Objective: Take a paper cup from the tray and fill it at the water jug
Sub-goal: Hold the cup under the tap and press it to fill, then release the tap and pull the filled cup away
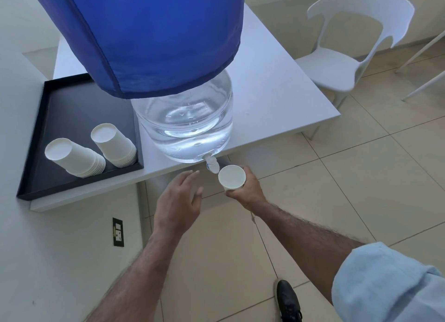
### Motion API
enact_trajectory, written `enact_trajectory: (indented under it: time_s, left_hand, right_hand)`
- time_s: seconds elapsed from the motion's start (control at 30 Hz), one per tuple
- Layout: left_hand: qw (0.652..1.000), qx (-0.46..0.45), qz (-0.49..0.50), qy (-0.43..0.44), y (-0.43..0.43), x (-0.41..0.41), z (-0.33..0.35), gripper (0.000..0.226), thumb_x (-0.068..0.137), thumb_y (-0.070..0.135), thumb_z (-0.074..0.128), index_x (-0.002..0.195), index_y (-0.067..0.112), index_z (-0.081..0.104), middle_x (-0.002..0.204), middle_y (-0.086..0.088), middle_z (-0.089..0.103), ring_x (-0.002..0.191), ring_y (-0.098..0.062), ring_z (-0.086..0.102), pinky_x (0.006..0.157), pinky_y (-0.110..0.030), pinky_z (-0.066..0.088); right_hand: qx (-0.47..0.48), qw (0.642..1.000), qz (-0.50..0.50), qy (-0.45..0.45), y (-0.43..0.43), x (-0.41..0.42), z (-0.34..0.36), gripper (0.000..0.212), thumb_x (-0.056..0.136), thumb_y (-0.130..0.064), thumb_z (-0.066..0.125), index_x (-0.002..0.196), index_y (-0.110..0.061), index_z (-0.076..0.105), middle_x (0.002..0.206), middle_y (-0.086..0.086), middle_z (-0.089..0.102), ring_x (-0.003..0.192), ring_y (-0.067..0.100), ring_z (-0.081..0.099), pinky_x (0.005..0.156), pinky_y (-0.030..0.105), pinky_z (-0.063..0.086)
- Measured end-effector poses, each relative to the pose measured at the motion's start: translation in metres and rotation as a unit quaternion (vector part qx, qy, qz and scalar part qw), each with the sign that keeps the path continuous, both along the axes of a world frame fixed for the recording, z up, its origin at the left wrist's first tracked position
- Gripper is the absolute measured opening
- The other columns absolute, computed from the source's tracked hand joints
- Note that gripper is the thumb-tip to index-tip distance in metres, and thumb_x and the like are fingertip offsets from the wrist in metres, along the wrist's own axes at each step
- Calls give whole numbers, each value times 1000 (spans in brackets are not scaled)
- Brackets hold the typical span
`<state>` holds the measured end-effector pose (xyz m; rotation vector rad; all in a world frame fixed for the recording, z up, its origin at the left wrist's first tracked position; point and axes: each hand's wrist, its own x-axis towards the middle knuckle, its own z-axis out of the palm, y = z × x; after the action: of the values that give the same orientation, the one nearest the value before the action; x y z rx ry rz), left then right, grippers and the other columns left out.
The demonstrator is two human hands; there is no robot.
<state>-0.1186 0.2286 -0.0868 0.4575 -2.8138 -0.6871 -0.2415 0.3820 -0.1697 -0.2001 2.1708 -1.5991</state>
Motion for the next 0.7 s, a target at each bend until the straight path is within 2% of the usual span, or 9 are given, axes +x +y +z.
enact_trajectory:
  time_s: [0.1, 0.17, 0.43, 0.57, 0.7]
  left_hand:
    - [999, 1, 25, -27, -3, 12, -7, 41, 87, 18, 66, 127, 11, 63, 124, -2, 66, 109, -24, 64, 82, -36, 55]
    - [999, -1, 34, -42, -1, 17, -8, 40, 86, 17, 67, 126, 12, 64, 121, 0, 67, 105, -23, 65, 78, -35, 55]
    - [995, -1, 46, -89, 2, 23, -1, 43, 87, 23, 66, 129, 14, 62, 124, 0, 66, 107, -22, 65, 84, -37, 55]
    - [994, 0, 49, -101, -2, 21, 2, 44, 89, 26, 64, 131, 16, 60, 127, 2, 65, 111, -20, 64, 88, -36, 53]
    - [993, 0, 58, -104, -7, 17, 3, 42, 88, 25, 65, 129, 17, 63, 125, 1, 66, 109, -21, 64, 86, -36, 53]
  right_hand:
    - [11, 1000, -19, 6, 17, -7, 3, 61, 61, -3, 81, 112, -26, 56, 102, -4, 63, 92, 15, 60, 73, 16, 49]
    - [12, 999, -30, 15, 27, -14, 9, 61, 61, -4, 82, 111, -27, 55, 97, -11, 62, 89, 12, 60, 71, 13, 47]
    - [-22, 995, -72, 66, 37, -56, 53, 65, 55, -17, 89, 111, -27, 56, 98, -13, 65, 90, 6, 64, 80, 25, 54]
    - [-32, 993, -69, 94, 28, -80, 74, 67, 58, -14, 90, 115, -23, 55, 103, -6, 67, 99, 18, 66, 87, 37, 57]
    - [-23, 991, -71, 108, 14, -102, 83, 69, 59, -14, 91, 117, -18, 54, 116, 7, 64, 105, 25, 63, 91, 40, 55]
